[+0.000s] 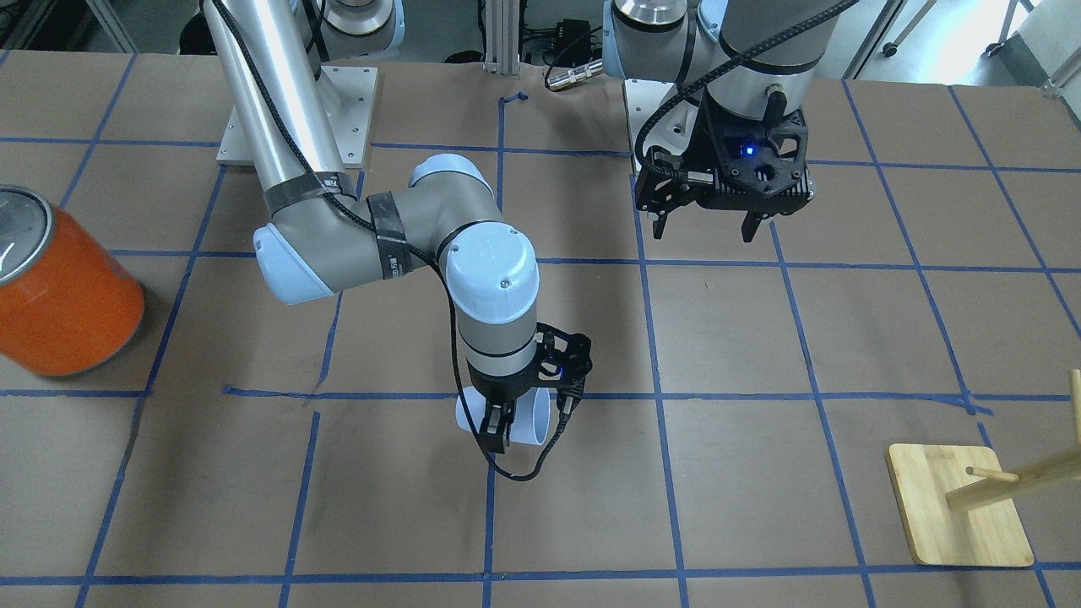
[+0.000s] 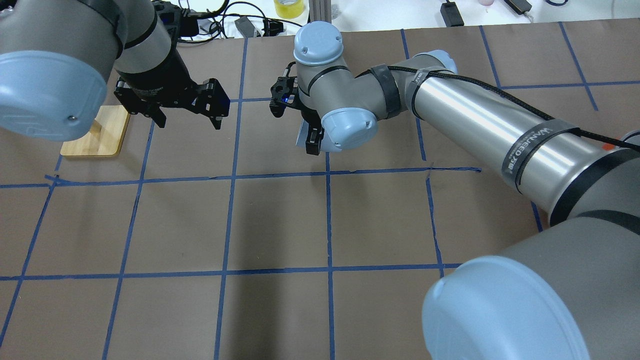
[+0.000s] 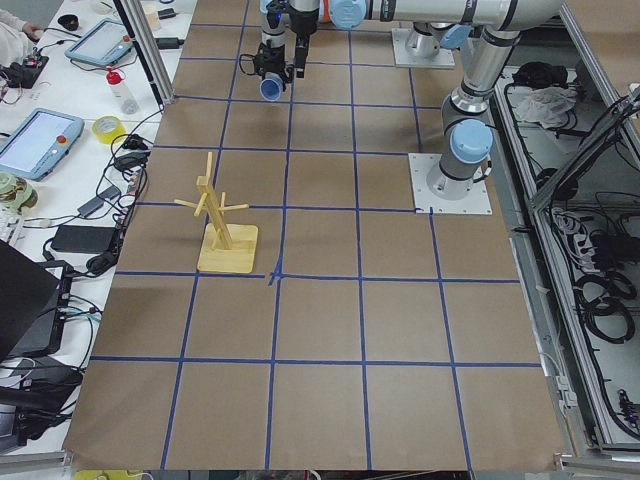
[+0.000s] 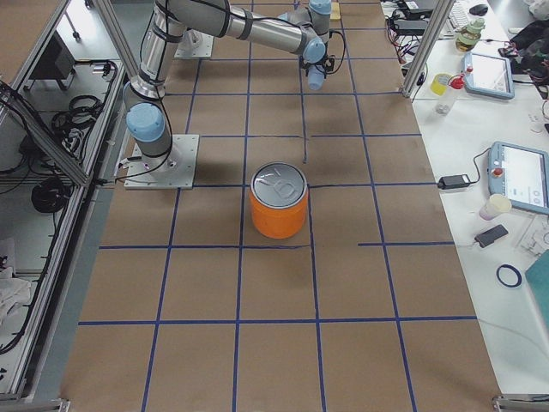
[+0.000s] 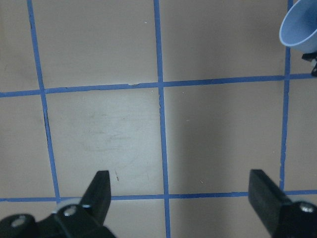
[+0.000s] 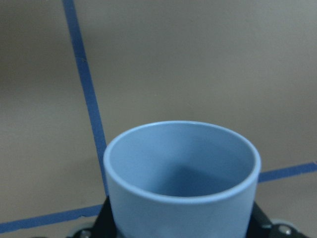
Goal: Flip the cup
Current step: 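Carry the cup with the right gripper toward the left arm and lower it, then release the cup on its side and raise the right gripper away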
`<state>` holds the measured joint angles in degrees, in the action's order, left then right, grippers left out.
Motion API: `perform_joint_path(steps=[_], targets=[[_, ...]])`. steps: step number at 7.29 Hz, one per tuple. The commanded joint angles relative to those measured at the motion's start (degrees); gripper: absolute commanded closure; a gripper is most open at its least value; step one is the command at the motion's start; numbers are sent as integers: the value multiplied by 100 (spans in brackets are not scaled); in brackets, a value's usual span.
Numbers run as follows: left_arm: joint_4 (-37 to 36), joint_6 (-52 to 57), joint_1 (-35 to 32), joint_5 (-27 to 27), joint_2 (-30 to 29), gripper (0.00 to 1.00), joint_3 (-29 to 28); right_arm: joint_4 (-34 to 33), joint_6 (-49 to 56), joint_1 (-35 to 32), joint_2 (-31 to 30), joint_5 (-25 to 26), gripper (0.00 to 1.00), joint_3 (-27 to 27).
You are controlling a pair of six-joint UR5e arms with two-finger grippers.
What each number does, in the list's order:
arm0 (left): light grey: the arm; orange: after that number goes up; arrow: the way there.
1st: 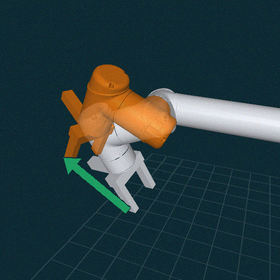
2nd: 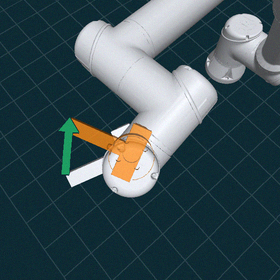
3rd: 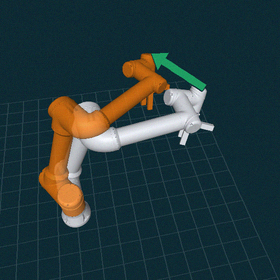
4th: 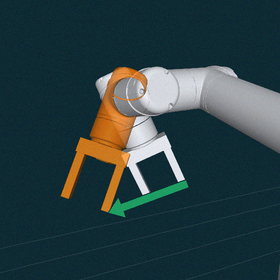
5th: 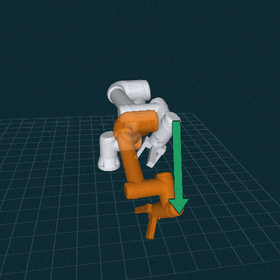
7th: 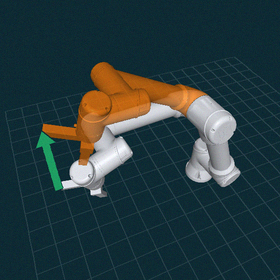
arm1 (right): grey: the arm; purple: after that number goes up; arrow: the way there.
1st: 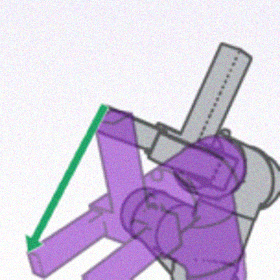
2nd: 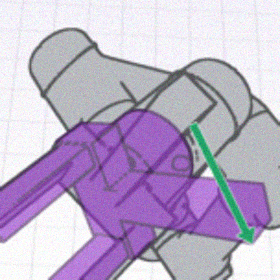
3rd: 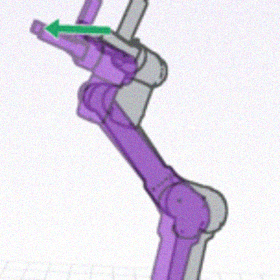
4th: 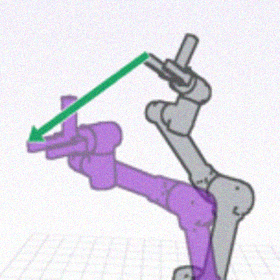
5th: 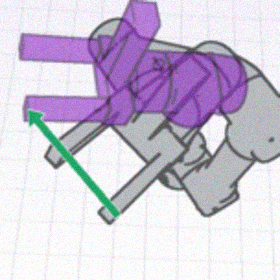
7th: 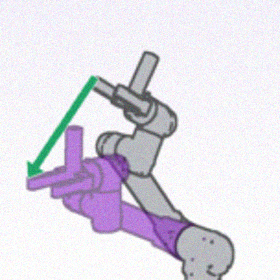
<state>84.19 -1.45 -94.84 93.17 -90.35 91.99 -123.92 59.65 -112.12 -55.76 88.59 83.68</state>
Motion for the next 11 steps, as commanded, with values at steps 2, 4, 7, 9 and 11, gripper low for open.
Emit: perform_joint_path(steps=[2,4,7,9,11], targets=[[1,66,-9,-18,-8,0,3,-361,890,-223,241,-44,57,69],[1,66,0,-44,-8,0,3,-195,855,-223,250,-62,0,87],[1,66,-9,-62,-8,0,12,199,838,-197,110,-18,0,69],[1,66,0,-62,-8,0,12,1216,812,-22,-686,-44,0,87],[1,110,9,-105,-78,0,29,1702,566,355,-1477,-61,0,95]])
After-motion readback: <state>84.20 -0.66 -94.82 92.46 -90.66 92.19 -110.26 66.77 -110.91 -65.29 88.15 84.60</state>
